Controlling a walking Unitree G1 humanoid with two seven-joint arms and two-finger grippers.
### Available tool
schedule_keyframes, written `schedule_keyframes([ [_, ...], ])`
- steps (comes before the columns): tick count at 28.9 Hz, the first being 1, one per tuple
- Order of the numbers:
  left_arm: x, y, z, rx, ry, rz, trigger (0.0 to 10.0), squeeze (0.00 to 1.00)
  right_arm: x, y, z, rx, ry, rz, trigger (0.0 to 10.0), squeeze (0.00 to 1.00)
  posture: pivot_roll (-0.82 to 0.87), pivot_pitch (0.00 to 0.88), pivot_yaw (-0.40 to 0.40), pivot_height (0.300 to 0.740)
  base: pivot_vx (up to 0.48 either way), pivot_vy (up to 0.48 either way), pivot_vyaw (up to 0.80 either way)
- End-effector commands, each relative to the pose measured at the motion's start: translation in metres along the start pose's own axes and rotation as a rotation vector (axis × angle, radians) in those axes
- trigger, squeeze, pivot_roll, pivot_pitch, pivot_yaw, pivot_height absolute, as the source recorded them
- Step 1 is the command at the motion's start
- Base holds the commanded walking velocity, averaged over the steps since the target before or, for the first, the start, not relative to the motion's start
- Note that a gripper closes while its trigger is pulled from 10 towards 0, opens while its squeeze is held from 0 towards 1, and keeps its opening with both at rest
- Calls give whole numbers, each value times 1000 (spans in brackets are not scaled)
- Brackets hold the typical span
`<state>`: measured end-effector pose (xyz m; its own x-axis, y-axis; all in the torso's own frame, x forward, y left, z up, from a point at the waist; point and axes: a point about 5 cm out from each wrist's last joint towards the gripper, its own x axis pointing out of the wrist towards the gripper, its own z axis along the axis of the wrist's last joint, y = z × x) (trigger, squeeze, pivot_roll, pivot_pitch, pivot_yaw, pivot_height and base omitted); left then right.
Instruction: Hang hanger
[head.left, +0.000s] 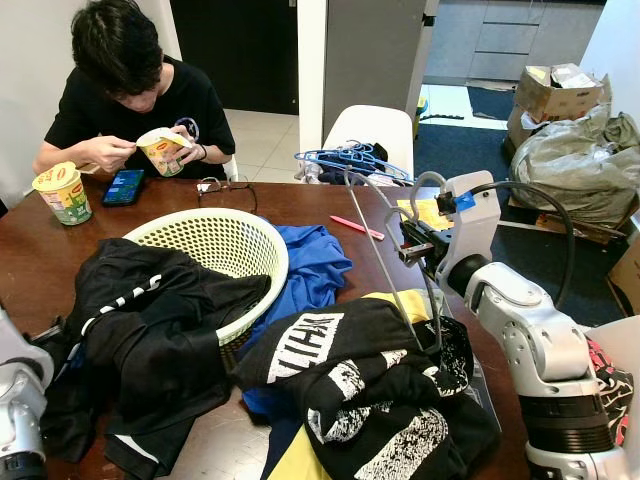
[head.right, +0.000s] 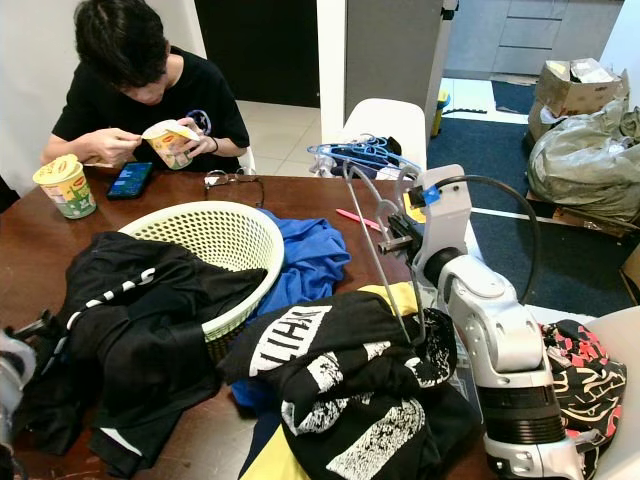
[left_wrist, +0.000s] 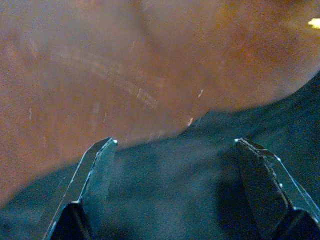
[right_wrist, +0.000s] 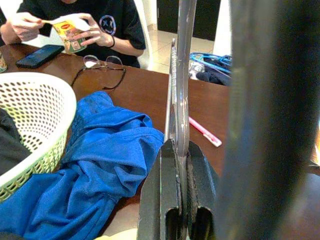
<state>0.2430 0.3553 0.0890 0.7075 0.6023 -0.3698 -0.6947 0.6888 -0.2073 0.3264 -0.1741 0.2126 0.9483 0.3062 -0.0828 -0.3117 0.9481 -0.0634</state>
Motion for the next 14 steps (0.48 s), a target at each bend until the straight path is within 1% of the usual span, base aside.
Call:
schedule_keyframes([
  [1, 0, 2, -8, -21, 38, 7, 10000, 0, -2, -3, -5, -2, 24, -11, 10000, 0, -5, 0, 34, 740, 0, 0, 0],
  [2, 0, 3, -14, -34, 67, 5, 10000, 0, -2, -3, -5, -4, 23, -11, 10000, 0, -6, 0, 33, 740, 0, 0, 0],
  [3, 0, 3, -14, -34, 67, 5, 10000, 0, -2, -3, -5, -4, 23, -11, 10000, 0, -6, 0, 33, 740, 0, 0, 0],
  [4, 2, 3, -20, -51, 95, 1, 10000, 0, -2, -3, -4, -4, 23, -10, 10000, 0, -9, 0, 33, 740, 0, 0, 0],
  [5, 4, 1, -24, -61, 119, -23, 10000, 0, -3, -3, -4, -6, 23, -11, 10000, 0, -12, 0, 33, 740, 0, 0, 0],
  [7, 8, -4, -25, -63, 133, -54, 10000, 0, -4, -3, -5, -7, 24, -13, 10000, 0, -16, 0, 34, 740, 0, 0, 0],
  [10, 11, -5, -23, -45, 127, -62, 10000, 0, -5, -3, -5, -8, 25, -15, 10000, 0, -16, 0, 34, 740, 0, 0, 0],
  [11, 14, -6, -19, -4, 113, -65, 10000, 0, -6, -4, -5, -9, 26, -19, 10000, 0, -25, 0, 39, 740, 0, 0, 0],
  [12, 14, -6, -19, -4, 113, -65, 10000, 0, -6, -4, -5, -9, 26, -19, 10000, 0, -25, 0, 39, 740, 0, 0, 0],
  [13, 16, -8, -11, 110, 75, -67, 10000, 0, -7, -5, -5, -10, 27, -24, 10000, 0, -30, 0, 42, 740, 0, 0, 0],
  [14, 16, -8, -11, 110, 75, -67, 10000, 0, -7, -5, -5, -10, 27, -24, 10000, 0, -30, 0, 42, 740, 0, 0, 0],
])
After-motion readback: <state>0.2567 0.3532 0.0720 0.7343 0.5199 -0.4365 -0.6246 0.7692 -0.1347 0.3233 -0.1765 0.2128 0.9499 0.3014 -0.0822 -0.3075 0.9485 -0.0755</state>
